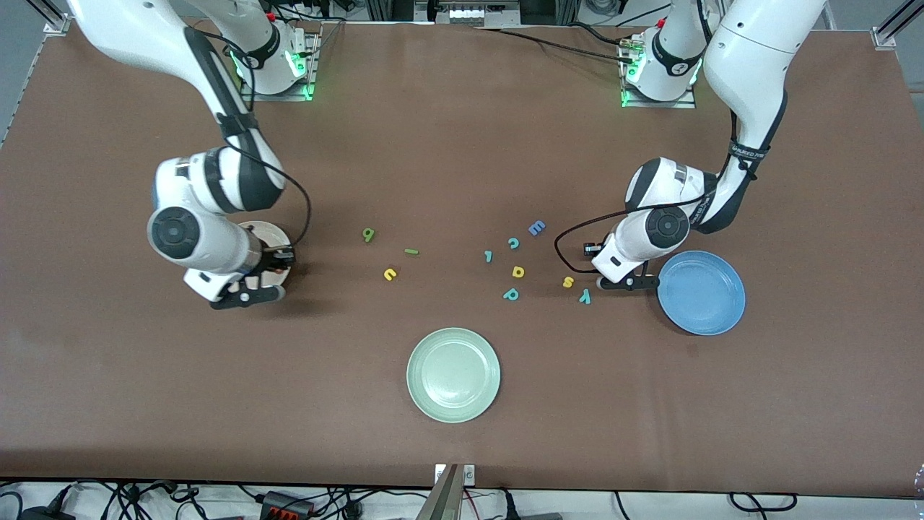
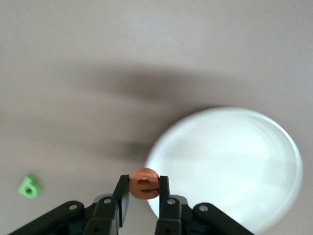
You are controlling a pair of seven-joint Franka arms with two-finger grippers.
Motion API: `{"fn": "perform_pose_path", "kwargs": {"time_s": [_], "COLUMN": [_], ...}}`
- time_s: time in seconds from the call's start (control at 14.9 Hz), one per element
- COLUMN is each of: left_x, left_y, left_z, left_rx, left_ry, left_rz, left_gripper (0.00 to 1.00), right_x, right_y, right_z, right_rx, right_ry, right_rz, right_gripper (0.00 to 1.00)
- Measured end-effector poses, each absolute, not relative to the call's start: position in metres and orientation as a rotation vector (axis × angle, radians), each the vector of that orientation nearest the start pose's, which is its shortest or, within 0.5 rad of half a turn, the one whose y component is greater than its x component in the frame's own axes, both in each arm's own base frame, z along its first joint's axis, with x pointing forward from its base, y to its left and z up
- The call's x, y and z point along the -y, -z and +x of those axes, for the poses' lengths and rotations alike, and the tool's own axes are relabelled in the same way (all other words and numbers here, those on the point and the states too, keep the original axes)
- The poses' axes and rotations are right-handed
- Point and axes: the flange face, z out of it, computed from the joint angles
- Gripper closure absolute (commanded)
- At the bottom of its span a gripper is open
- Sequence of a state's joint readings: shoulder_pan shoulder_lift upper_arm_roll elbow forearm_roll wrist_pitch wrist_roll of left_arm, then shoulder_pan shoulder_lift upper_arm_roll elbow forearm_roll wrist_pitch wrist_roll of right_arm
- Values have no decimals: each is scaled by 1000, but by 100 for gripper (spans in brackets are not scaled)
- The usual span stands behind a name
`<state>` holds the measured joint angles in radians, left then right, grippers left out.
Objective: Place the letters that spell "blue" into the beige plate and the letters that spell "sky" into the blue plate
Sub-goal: 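Drop the e on the beige plate while the left gripper drops k on blue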
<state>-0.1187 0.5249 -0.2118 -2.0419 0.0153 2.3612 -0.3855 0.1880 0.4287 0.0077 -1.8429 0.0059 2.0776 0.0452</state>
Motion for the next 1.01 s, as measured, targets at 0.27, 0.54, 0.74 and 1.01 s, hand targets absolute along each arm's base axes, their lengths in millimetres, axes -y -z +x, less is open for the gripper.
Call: {"fn": "perform_pose_path", "kwargs": {"time_s": [0.27,0.54,0.74,1.01], "left_x": [181,153,101,36], "left_y": [-212,-278,-289,-257], "left_z": [566,606,625,634], "left_rx": [54,-110,-257,-458], "left_ry": [-416,-367,-355,-400], "left_rz": [-3071,-2963,-2947,-2901], "left_gripper": [87,87,84,66], "right_x": [-66,-44,-38,-64], "right_y": [-246,-214,-199,-236], "right_z": [588,584,586,594], "right_rx": [122,80,65,117], "right_ry": [-444,-480,-475,-389], "right_rz": [-3122,-3122,-3122,-3121], "right_gripper": [98,26,0,0]}}
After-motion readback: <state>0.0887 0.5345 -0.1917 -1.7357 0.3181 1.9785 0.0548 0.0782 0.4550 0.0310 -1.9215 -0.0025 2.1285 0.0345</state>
